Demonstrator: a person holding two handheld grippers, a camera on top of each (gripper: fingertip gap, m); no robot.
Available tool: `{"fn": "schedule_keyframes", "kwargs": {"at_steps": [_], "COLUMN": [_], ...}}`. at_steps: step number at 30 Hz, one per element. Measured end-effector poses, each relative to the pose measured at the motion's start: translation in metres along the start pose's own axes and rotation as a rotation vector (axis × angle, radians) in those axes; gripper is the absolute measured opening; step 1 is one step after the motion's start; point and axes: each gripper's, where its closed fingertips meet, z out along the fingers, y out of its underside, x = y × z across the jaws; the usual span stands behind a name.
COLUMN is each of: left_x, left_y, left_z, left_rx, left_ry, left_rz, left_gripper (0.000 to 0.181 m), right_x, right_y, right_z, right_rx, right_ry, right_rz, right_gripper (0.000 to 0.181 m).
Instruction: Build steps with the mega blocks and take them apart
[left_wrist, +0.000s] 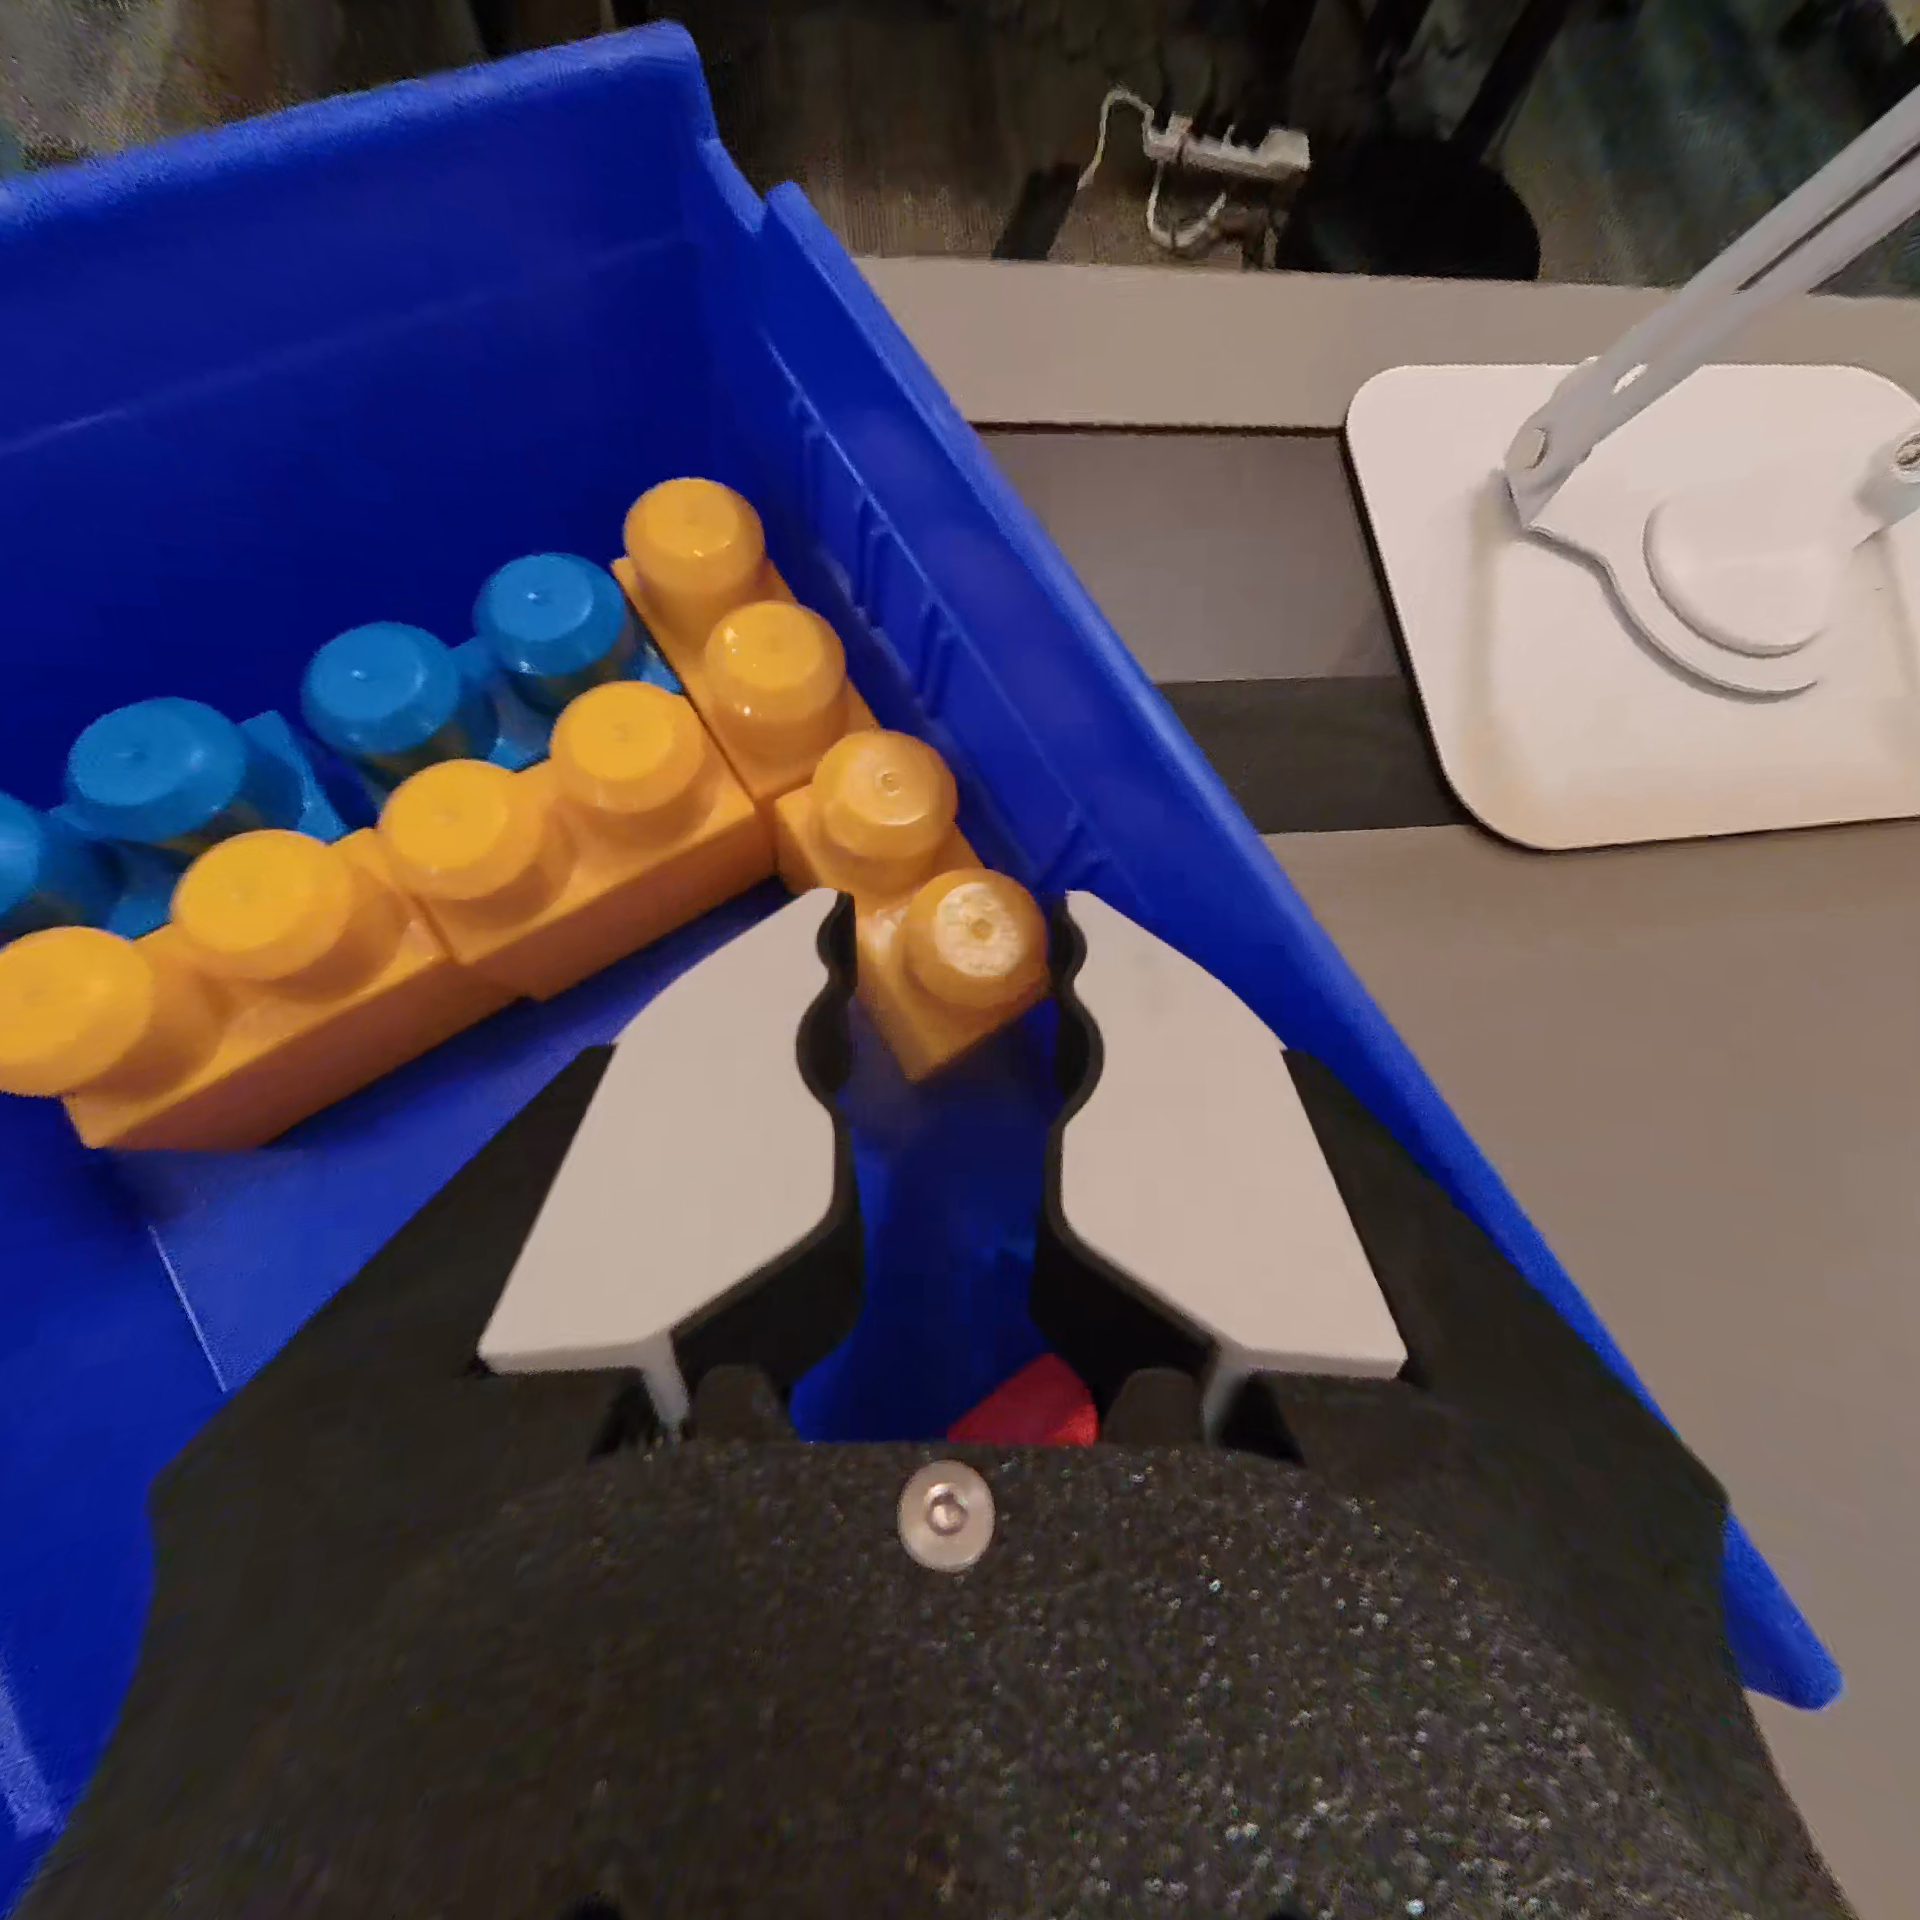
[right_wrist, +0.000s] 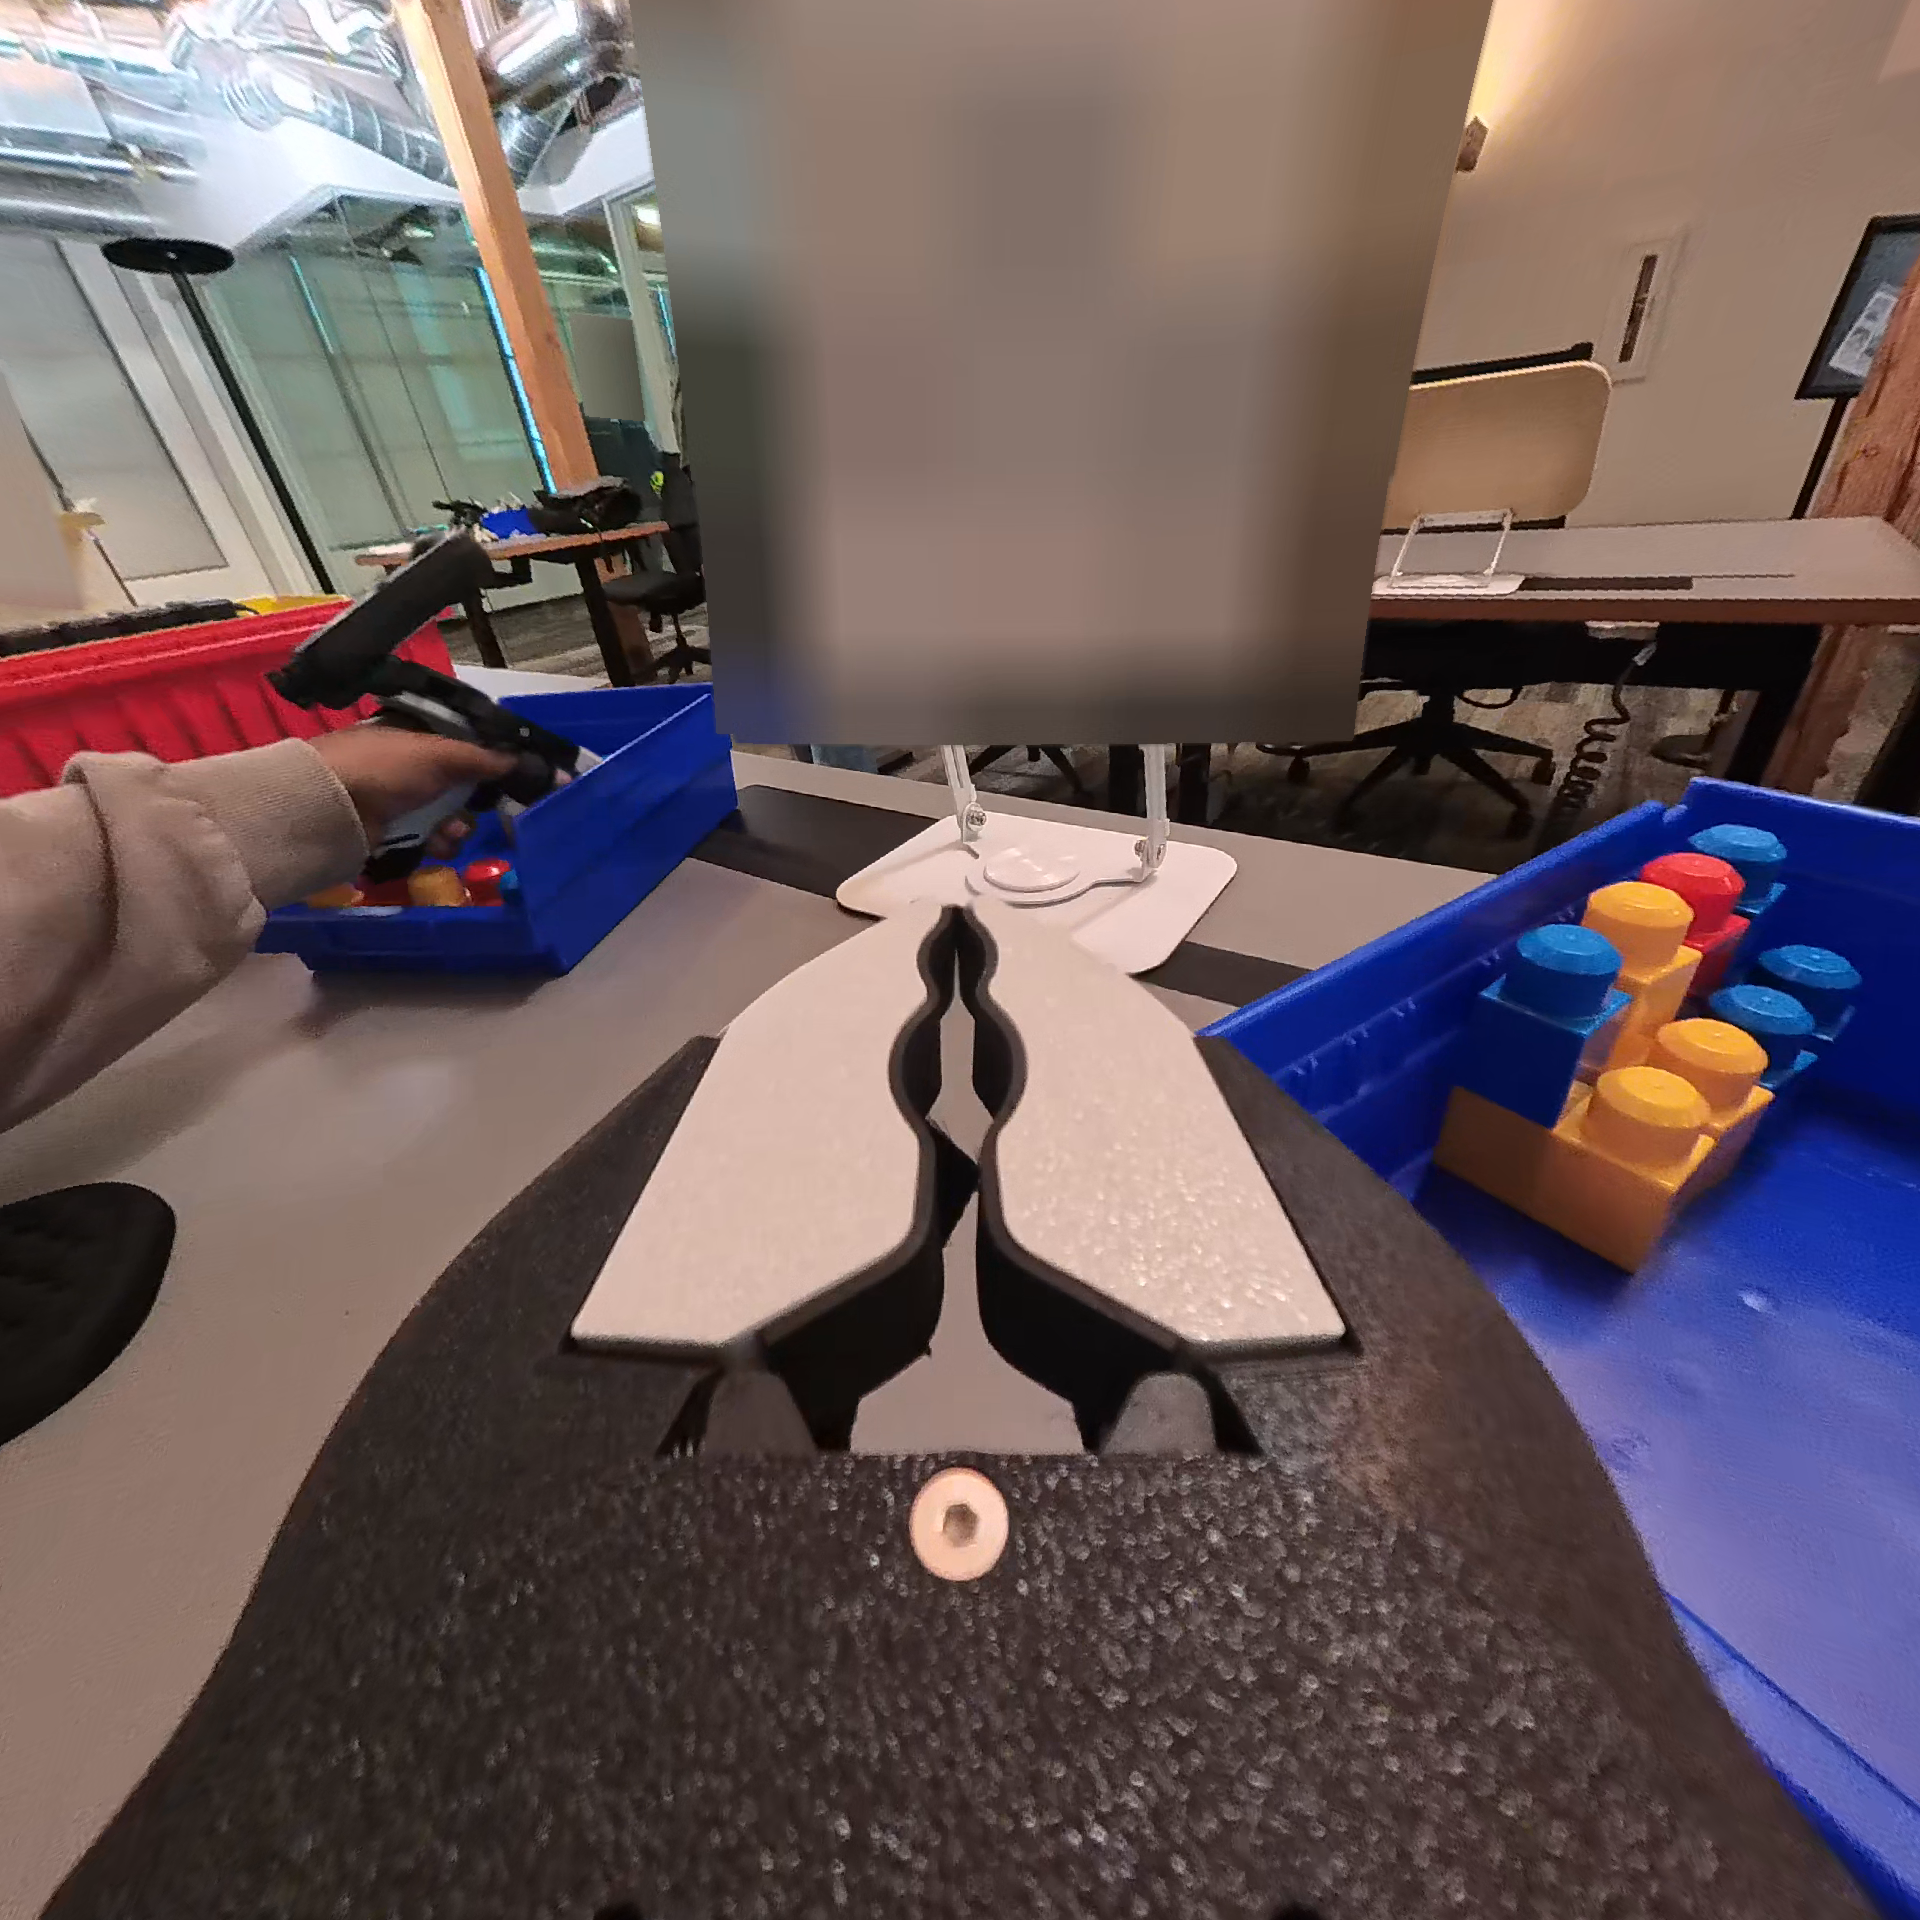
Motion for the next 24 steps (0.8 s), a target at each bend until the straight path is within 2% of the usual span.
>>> {"fn": "schedule_keyframes", "kwargs": {"at_steps": [5, 9, 11, 14, 17, 19, 21, 24], "left_x": [-0.001, -0.006, -0.009, 0.001, 0.049, 0.099, 0.15, 0.213], "left_y": [0.013, 0.012, -0.001, -0.032, -0.058, -0.056, -0.036, 0.02], "left_z": [0.011, 0.008, -0.004, -0.041, -0.093, -0.128, -0.156, -0.187], "left_rx": [-0.099, -0.134, -0.091, 0.024, 0.147, 0.201, 0.211, 0.159], "left_ry": [-0.039, -0.079, -0.106, -0.109, 0.02, 0.18, 0.376, 0.665], "left_rz": [0.026, 0.057, 0.084, 0.158, 0.312, 0.445, 0.572, 0.807], "left_gripper": [0.03, 0.031, 0.031, 0.031, 0.03, 0.03, 0.03, 0.03], "right_x": [-0.002, -0.001, 0.0, 0.0, 0.0, -0.001, -0.003, -0.005], "right_y": [0.0, 0.001, 0.0, -0.004, -0.004, -0.004, -0.002, 0.0], "right_z": [-0.001, -0.001, -0.002, -0.003, -0.002, -0.002, 0.0, 0.0], "right_rx": [-0.002, -0.006, -0.005, 0.003, 0.004, 0.002, -0.001, -0.009], "right_ry": [-0.004, -0.003, 0.001, 0.007, 0.001, -0.003, -0.009, -0.021], "right_rz": [-0.007, -0.008, -0.015, -0.031, -0.031, -0.035, -0.037, -0.038], "right_gripper": [0.0, 0.0, 0.0, 0.0, 0.0, 0.0, 0.0, 0.0]}}
